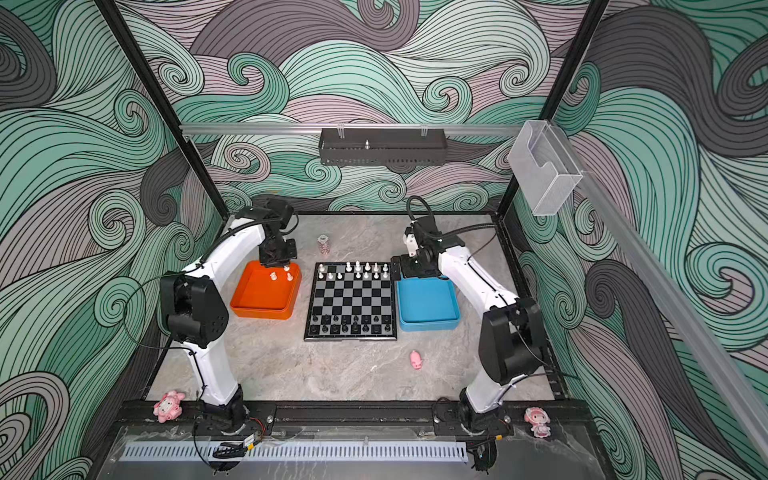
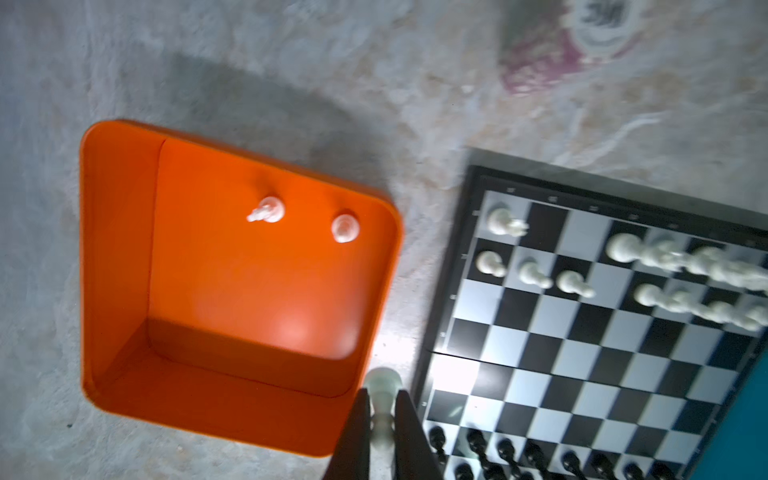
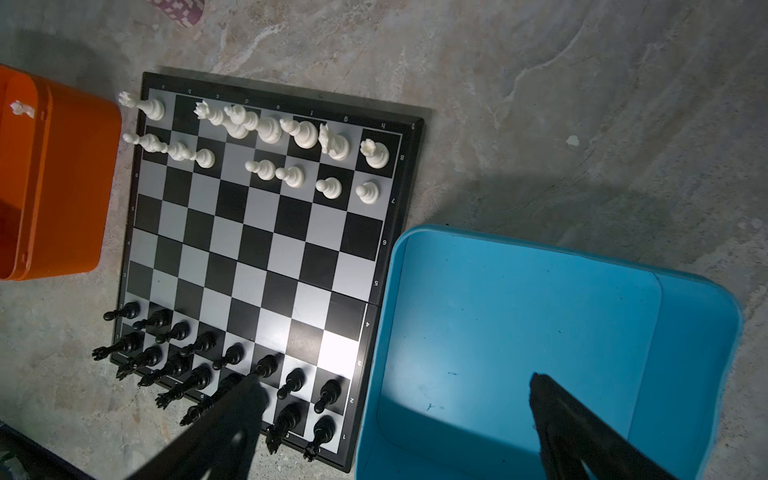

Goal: Set up the chess pieces on the board

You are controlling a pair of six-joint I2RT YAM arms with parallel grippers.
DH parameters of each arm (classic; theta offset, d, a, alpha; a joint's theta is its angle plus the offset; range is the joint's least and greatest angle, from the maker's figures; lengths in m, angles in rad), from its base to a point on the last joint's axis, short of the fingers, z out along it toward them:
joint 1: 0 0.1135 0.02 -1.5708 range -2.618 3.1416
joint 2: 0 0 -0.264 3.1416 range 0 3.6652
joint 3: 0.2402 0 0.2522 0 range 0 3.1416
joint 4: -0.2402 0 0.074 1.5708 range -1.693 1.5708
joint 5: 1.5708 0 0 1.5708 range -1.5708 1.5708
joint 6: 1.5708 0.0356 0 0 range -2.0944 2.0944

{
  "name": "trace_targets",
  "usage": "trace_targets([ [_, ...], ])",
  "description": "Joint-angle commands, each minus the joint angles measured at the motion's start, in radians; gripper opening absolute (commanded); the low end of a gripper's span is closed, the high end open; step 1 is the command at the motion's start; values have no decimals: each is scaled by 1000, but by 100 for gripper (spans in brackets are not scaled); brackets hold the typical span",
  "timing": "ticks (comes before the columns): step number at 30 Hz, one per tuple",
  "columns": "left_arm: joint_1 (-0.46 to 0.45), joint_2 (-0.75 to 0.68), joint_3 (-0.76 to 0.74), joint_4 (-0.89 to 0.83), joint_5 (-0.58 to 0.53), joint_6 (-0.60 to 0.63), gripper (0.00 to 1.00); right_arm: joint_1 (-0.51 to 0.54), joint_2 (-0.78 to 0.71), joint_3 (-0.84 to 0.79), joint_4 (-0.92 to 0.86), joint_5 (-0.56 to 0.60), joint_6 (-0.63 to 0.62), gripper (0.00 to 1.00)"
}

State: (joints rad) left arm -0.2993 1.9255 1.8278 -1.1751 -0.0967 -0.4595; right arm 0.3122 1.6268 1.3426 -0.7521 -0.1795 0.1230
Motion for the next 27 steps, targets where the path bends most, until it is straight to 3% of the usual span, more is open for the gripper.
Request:
trace_targets([
  [1, -82, 75, 100, -71, 7, -10, 13, -28, -46, -35, -7, -9, -18, 99],
  [13, -244, 354, 436, -124, 34, -18, 13, -103, -121, -121, -9, -21, -34, 99],
  [27, -288, 484, 488, -79, 27, -21, 13, -132, -107, -149, 20, -58, -37, 99],
])
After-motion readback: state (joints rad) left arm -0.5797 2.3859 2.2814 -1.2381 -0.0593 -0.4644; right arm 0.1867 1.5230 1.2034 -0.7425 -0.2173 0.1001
